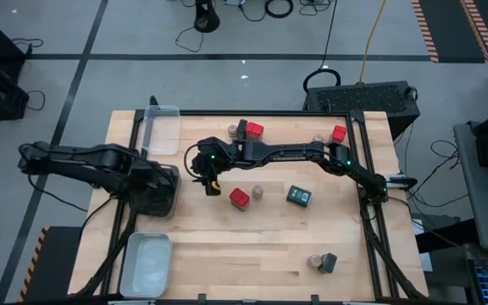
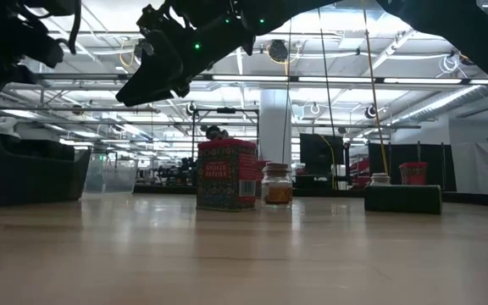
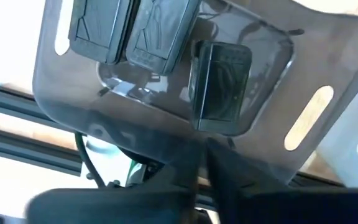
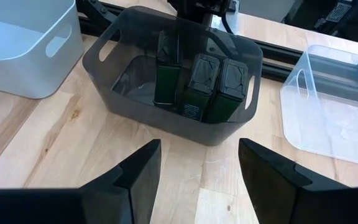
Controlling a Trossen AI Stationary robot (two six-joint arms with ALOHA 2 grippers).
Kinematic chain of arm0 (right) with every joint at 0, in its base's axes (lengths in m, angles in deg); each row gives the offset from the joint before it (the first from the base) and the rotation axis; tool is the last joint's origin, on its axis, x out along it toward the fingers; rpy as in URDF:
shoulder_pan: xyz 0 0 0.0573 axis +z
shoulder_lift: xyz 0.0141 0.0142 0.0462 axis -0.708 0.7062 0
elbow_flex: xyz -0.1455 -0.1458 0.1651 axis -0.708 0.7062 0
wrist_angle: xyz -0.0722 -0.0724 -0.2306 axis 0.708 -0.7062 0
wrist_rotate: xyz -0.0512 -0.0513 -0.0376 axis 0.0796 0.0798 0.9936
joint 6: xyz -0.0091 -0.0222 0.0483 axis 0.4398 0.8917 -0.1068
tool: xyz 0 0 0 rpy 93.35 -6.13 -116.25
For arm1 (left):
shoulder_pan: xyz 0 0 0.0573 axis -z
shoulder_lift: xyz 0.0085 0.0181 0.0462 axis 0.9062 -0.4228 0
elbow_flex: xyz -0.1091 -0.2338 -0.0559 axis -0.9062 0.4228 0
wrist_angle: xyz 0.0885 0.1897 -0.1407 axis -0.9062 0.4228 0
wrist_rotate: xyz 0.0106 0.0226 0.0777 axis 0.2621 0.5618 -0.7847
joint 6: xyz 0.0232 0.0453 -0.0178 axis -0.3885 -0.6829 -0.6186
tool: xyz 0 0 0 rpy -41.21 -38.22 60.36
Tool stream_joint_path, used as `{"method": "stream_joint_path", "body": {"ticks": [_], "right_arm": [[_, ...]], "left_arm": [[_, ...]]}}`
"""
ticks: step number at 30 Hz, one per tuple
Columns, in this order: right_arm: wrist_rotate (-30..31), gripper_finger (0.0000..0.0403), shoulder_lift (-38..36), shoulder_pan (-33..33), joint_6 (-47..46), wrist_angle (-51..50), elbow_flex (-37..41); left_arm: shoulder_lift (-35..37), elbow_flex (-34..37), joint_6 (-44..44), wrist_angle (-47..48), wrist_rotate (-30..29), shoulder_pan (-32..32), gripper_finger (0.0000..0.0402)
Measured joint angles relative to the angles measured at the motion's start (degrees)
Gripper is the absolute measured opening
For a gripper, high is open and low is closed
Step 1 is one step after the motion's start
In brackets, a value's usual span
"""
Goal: Sort spices by type
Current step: Put the black seasoning can into the black bin
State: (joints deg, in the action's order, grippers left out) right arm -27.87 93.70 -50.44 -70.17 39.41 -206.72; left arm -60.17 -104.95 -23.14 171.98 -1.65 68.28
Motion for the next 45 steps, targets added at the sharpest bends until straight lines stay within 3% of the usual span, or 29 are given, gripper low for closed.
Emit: {"method": "stream_joint_path", "body": {"ticks": [7,18,31,45], "right_arm": [[0.00,0.0199,0.02,0.00,0.00,-0.13,0.00],[0.00,0.0199,0.00,0.00,0.00,-1.24,0.00],[0.00,0.0199,0.00,0.00,0.22,-2.73,0.00],[0.00,0.0199,0.00,0.00,0.09,-2.80,0.00]], "left_arm": [[-4.15,0.04,-0.41,0.04,4.68,0.02,0.0005],[-13.83,1.14,-0.73,0.03,5.57,0.00,0.0003],[-19.15,1.05,-3.43,-0.22,3.64,0.00,0.0002],[-19.55,1.01,-5.38,-0.92,0.45,0.00,0.0002]]}}
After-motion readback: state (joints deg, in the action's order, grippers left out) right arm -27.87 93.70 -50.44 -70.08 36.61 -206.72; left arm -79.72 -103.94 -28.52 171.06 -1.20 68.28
